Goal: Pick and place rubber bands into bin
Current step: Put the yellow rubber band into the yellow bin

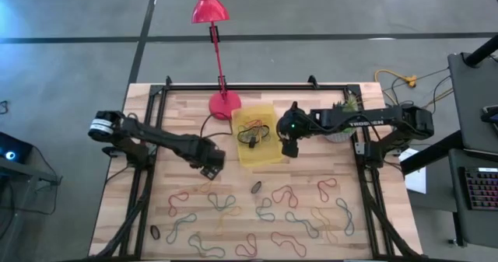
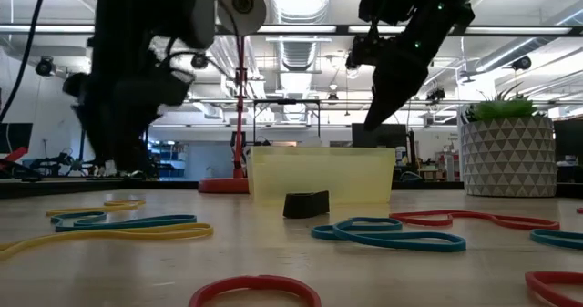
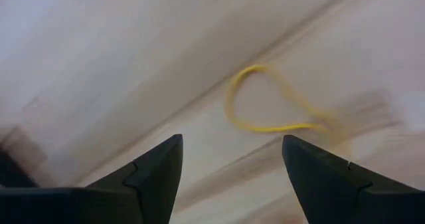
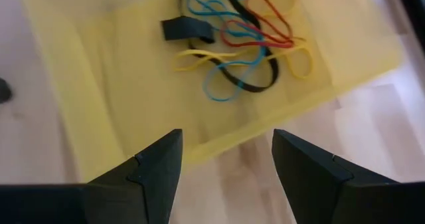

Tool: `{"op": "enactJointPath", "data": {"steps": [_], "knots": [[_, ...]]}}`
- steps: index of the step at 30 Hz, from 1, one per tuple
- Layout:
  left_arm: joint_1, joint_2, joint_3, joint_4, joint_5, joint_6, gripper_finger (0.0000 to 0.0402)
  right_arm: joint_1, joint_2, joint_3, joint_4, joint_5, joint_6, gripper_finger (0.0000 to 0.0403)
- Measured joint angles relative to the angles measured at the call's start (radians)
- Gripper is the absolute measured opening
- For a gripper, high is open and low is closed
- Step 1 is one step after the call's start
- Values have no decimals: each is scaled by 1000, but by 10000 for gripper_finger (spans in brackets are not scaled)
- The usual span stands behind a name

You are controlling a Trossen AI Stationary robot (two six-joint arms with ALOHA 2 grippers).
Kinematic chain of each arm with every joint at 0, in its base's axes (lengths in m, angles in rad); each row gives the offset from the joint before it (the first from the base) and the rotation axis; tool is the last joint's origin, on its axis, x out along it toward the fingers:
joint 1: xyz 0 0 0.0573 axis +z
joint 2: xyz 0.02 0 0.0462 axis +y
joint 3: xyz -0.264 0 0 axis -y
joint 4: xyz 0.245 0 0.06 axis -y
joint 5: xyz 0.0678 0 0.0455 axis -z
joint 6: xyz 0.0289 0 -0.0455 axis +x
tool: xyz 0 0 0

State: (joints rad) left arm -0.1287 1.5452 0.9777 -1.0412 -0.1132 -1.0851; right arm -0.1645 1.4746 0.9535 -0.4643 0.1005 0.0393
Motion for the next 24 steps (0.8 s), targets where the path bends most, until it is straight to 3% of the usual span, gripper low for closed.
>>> {"op": "enactJointPath", "data": {"steps": [9,16,24], "knots": [[11,-5,-181,278,7,51,241,129,0,-3,0,3,234,219],[16,-9,-199,318,-2,138,239,212,0,-4,0,4,363,219],[81,-8,-211,384,80,333,162,269,0,-3,0,64,433,219]]}}
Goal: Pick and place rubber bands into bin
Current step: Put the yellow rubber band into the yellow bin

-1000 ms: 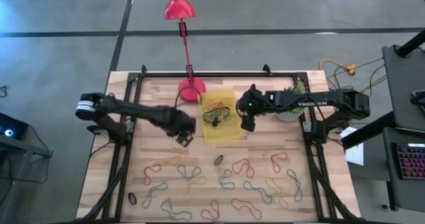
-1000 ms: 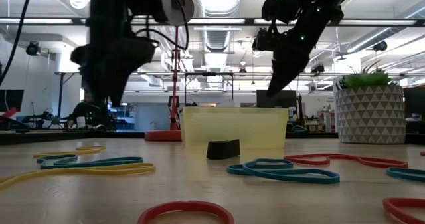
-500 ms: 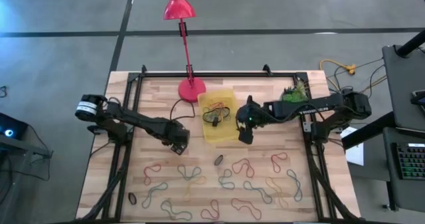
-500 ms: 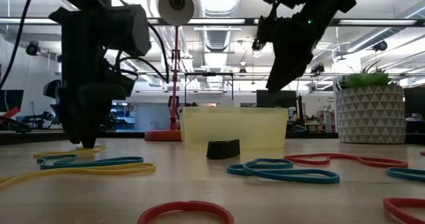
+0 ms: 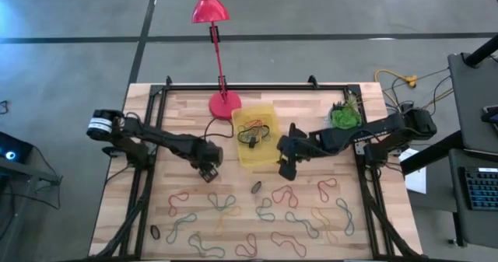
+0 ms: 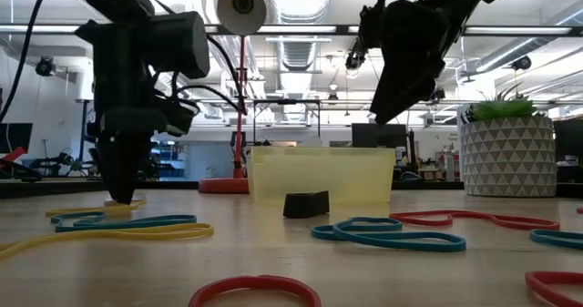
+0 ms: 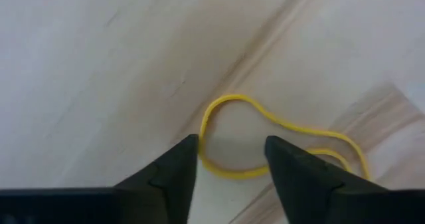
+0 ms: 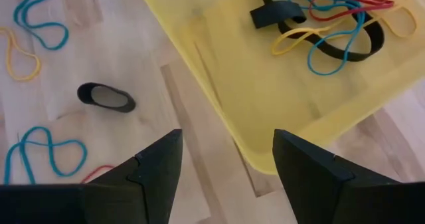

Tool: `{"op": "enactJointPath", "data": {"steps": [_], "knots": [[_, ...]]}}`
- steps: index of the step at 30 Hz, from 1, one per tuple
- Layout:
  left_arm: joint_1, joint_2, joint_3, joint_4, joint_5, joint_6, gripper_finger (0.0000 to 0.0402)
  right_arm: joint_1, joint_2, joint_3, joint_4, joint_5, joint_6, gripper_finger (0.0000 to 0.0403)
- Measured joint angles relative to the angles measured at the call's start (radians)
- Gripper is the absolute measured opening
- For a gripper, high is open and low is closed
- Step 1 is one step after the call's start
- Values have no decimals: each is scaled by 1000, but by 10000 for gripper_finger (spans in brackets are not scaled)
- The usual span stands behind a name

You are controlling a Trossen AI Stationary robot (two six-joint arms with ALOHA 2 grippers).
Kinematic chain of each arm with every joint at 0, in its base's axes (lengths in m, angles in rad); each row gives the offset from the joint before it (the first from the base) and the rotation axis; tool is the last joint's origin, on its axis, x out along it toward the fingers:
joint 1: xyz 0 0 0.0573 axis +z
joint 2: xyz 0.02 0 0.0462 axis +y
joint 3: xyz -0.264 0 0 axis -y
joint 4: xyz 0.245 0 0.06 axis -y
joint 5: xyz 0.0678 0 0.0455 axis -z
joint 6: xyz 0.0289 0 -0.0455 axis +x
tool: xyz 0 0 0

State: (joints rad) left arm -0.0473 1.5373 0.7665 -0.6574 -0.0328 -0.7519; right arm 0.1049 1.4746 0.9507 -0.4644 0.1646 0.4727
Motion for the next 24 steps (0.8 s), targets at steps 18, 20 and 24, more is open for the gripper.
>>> {"op": "enactJointPath", "data": {"steps": [18,20,24], "knots": [[86,2,-42,146,40,128,4,0,0,4,3,78,-27,219],[87,1,-21,139,32,143,3,0,0,4,2,100,-35,219],[90,7,42,181,-14,157,0,0,0,4,3,139,-81,219]]}}
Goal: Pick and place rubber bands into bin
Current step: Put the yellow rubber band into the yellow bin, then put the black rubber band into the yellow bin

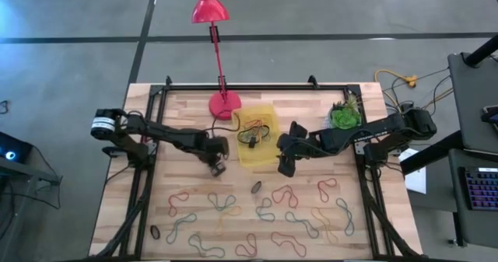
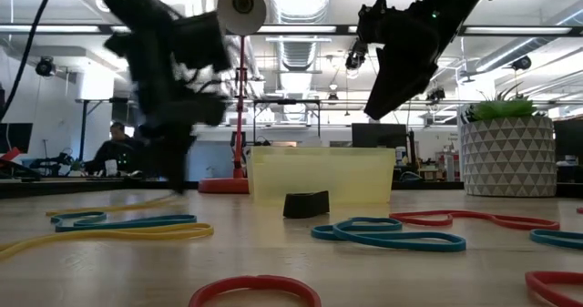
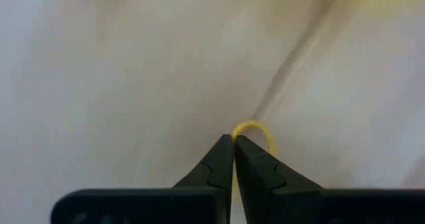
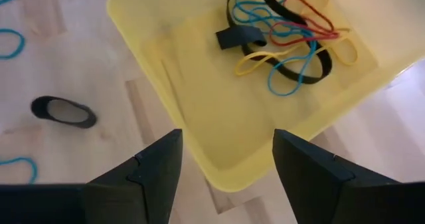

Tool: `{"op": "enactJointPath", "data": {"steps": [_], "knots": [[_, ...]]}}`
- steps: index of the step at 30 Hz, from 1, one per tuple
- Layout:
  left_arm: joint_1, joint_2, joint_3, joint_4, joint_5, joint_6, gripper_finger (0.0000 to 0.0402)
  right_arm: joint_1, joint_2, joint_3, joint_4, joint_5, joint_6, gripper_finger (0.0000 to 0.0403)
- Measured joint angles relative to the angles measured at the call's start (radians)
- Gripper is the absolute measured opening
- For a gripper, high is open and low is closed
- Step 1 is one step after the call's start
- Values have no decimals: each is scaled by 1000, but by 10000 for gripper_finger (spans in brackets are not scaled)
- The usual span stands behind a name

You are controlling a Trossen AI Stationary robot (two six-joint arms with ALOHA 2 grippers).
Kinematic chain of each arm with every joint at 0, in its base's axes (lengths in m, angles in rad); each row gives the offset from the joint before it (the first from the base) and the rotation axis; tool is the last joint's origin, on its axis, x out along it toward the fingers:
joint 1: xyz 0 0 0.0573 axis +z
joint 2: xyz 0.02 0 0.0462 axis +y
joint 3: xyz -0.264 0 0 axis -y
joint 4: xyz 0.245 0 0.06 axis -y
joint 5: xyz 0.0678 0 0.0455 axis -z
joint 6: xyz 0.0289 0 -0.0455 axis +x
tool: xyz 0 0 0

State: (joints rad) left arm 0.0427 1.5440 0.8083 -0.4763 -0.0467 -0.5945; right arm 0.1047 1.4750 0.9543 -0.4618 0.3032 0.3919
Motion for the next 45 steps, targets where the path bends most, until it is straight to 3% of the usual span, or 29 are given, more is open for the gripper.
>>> {"op": "enactJointPath", "data": {"steps": [6,20,25,31,37,45], "knots": [[-2,-17,140,-17,-6,44,0,-8,0,-3,-3,15,-6,219],[28,-20,565,-107,-172,294,0,-13,0,-21,-59,15,17,219],[83,34,620,-96,-170,361,0,-11,0,-21,-124,14,29,219],[117,129,601,-73,-169,374,3,-5,0,-22,-155,11,78,219],[108,204,590,-89,-148,367,64,51,0,-22,-154,-27,20,219],[70,176,589,-169,-145,381,176,135,33,-22,-33,-78,-331,219]]}}
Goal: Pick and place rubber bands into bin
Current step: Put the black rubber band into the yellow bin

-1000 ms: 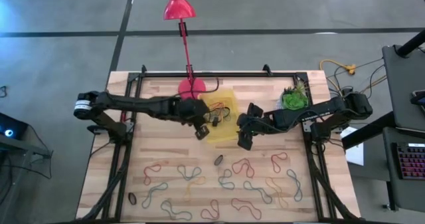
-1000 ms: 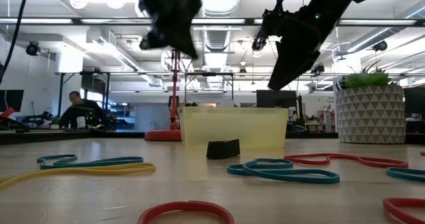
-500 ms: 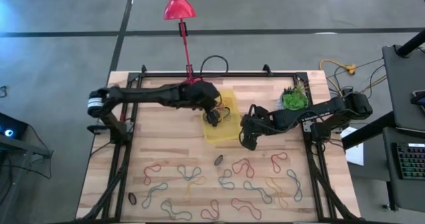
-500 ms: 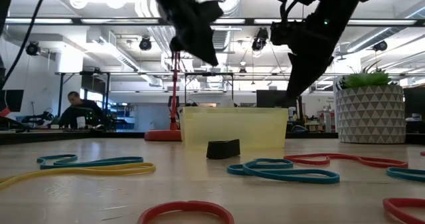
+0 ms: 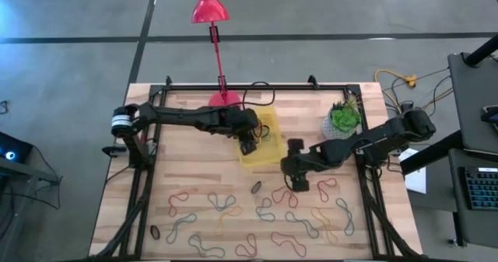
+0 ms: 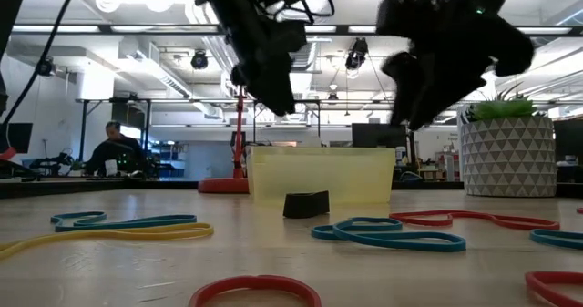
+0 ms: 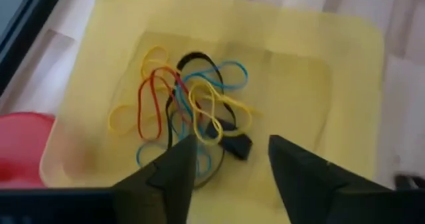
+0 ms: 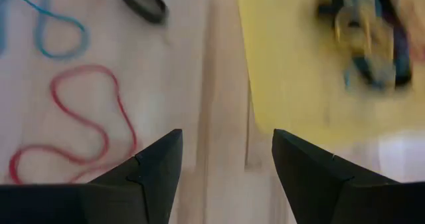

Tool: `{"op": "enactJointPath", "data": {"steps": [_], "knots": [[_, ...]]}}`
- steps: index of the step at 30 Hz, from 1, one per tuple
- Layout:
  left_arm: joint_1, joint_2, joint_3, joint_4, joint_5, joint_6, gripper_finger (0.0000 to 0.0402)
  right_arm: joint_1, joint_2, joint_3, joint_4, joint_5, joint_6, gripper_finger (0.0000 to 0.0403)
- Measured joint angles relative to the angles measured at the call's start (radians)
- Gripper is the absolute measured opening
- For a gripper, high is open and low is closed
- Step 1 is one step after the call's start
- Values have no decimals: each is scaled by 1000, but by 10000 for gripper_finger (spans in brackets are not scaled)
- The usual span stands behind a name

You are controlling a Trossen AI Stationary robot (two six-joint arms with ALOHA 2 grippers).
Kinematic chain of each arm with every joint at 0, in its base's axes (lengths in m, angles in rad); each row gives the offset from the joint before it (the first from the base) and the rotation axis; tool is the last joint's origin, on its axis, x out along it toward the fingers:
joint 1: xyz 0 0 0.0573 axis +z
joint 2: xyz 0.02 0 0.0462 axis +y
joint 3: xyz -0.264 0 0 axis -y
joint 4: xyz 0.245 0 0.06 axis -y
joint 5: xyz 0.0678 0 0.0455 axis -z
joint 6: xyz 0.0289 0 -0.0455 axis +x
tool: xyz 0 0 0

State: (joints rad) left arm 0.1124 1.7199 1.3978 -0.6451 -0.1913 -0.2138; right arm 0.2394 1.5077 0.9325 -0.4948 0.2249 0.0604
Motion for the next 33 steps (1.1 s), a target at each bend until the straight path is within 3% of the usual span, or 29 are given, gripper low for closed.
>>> {"op": "enactJointPath", "data": {"steps": [4,8,12,22,33], "knots": [[-56,-47,-11,-125,0,10,205,7,60,15,173,-45,-114,219],[-135,-103,-58,-195,-14,-56,212,7,165,86,201,-125,-141,219],[-223,-180,-135,-199,-71,-171,212,15,289,169,195,-181,-143,219],[-365,-310,-255,-186,-159,-427,212,18,505,385,51,-177,-138,219],[-455,-331,-259,-172,-188,-520,212,18,580,464,-45,-176,-142,213]]}}
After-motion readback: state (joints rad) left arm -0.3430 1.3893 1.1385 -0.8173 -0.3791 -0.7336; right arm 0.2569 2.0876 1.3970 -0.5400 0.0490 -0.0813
